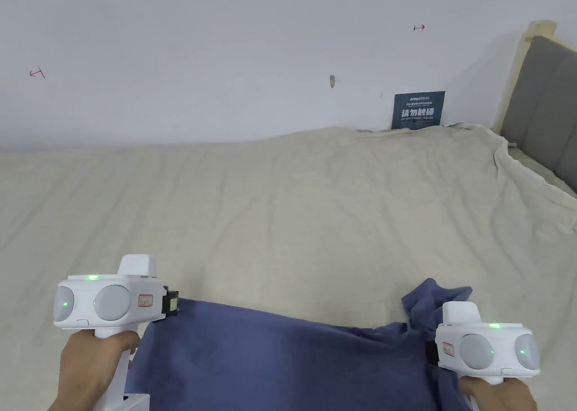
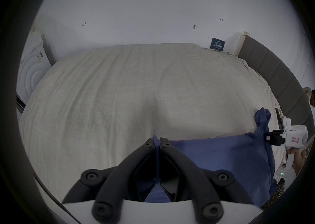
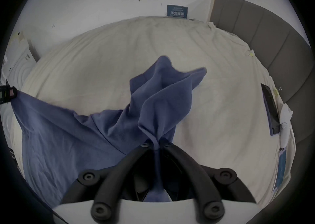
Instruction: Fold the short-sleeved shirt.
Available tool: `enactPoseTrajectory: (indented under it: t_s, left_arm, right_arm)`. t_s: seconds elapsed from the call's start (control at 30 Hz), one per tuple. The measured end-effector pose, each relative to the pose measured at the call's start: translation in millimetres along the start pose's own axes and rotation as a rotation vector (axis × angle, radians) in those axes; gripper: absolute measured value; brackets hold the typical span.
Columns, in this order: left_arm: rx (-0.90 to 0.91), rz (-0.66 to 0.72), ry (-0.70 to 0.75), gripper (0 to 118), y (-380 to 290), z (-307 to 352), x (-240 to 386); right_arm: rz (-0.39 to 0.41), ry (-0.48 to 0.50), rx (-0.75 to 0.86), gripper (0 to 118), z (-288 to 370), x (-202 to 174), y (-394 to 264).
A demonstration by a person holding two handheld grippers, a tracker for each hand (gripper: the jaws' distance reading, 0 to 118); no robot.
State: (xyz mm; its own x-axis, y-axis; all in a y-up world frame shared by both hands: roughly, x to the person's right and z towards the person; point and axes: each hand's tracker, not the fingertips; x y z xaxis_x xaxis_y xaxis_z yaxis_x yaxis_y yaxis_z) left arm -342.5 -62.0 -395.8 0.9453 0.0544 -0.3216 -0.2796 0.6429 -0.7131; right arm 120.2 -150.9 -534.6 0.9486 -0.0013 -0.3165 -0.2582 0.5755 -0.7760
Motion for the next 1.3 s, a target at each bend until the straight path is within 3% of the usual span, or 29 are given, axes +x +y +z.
enactPoseTrajectory:
  t_s: [0.17, 0.37, 0.6, 0.7, 0.8, 0.9, 1.3]
  left_arm:
    - [0.009, 0.014, 0.016, 0, -4.6, 8.1, -5.8]
    - [0.068, 0.072, 0.021, 0, -10.2, 45.7, -17.4]
    - [0.21, 0.131, 0.016, 0, -2.8, 126.2, -28.0]
    - [0.283, 0.13, 0.041, 0, 11.9, 160.0, -34.9]
    - [0.342, 0.157, 0.036, 0, 30.5, 190.2, -45.3]
    - [0.407, 0.153, 0.057, 0, 47.9, 222.0, -49.8]
    - [0.575, 0.097, 0.131, 0, 141.9, 313.5, -49.4]
  right_arm:
    - [-0.004, 0.021, 0.079, 4, 40.4, 9.0, -4.4]
    - [-0.029, 0.124, 0.206, 4, 113.5, 21.4, 0.9]
    - [-0.015, 0.213, 0.362, 4, 193.6, 26.4, 24.3]
    - [0.017, 0.193, 0.451, 4, 225.6, 23.2, 40.1]
    - [-0.002, 0.254, 0.496, 4, 249.5, 23.4, 60.3]
    - [0.042, 0.226, 0.573, 4, 273.3, 16.6, 80.9]
    - [0.079, 0.233, 0.768, 4, 346.3, 1.4, 195.8]
